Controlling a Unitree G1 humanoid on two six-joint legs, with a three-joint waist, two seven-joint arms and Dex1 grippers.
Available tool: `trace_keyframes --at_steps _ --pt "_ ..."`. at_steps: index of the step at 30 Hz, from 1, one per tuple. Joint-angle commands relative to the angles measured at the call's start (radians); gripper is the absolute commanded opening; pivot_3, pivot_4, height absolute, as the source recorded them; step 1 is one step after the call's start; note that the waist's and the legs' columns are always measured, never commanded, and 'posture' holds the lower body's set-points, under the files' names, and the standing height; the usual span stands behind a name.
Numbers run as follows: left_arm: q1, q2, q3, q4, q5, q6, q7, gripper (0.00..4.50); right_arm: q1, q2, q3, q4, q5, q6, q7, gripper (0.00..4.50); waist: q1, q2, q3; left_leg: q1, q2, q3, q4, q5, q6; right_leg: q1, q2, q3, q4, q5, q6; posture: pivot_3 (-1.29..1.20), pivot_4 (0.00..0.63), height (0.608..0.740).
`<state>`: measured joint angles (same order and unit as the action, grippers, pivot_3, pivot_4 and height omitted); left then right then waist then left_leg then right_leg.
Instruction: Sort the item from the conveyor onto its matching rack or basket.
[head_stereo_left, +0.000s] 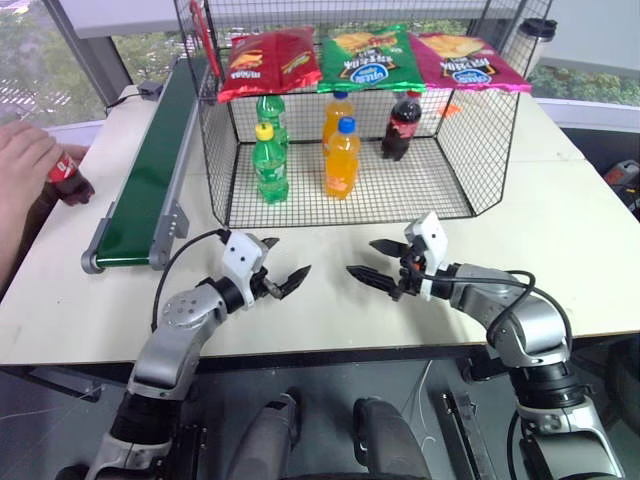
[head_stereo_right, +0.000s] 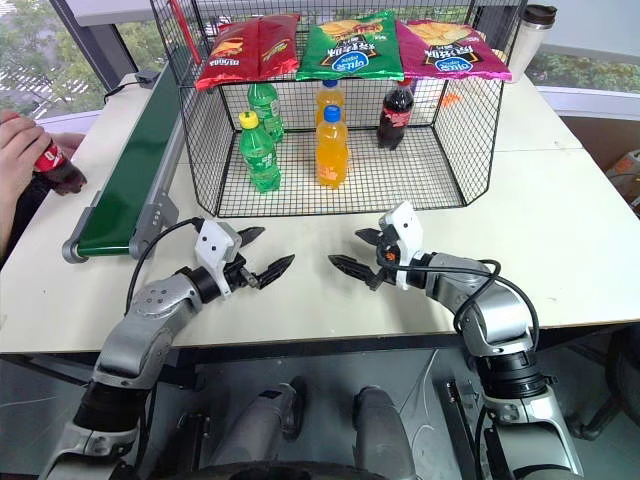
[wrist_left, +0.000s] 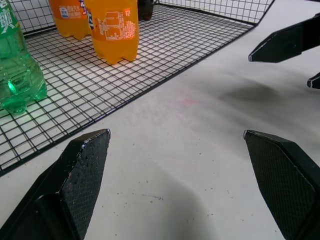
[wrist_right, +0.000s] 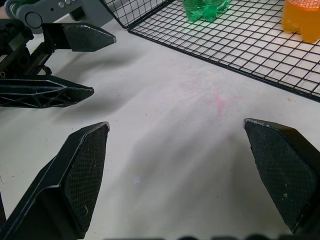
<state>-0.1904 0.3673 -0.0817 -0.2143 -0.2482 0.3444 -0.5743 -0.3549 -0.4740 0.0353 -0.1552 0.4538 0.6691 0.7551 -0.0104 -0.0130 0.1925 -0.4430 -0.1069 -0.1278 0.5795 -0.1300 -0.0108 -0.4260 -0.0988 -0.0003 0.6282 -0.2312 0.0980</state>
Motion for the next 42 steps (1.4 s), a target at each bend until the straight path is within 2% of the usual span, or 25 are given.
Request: trace_keyframes --at_steps 1,42 --pt "-0.001 0.005 0.015 -0.027 0.011 -0.025 0.012 4.5 -0.011 0.005 -0.002 -0.031 0.007 -0.025 0.007 4.44 0.0 0.0 0.0 0.0 0.0 0.0 0.0 0.0 0.0 0.0 0.0 0.0 0.0 0.0 0.0 0.0 0.15 0.738" --pt "-0.01 -0.027 0.003 -0.006 0.038 -0.066 0.048 4.5 -0.034 0.007 0.006 -0.006 -0.01 -0.046 0.023 4.44 0.0 0.0 0.0 0.0 0.0 0.0 -0.001 0.0 0.0 0.0 0.0 0.0 0.0 0.0 0.0 0.0 0.15 0.738"
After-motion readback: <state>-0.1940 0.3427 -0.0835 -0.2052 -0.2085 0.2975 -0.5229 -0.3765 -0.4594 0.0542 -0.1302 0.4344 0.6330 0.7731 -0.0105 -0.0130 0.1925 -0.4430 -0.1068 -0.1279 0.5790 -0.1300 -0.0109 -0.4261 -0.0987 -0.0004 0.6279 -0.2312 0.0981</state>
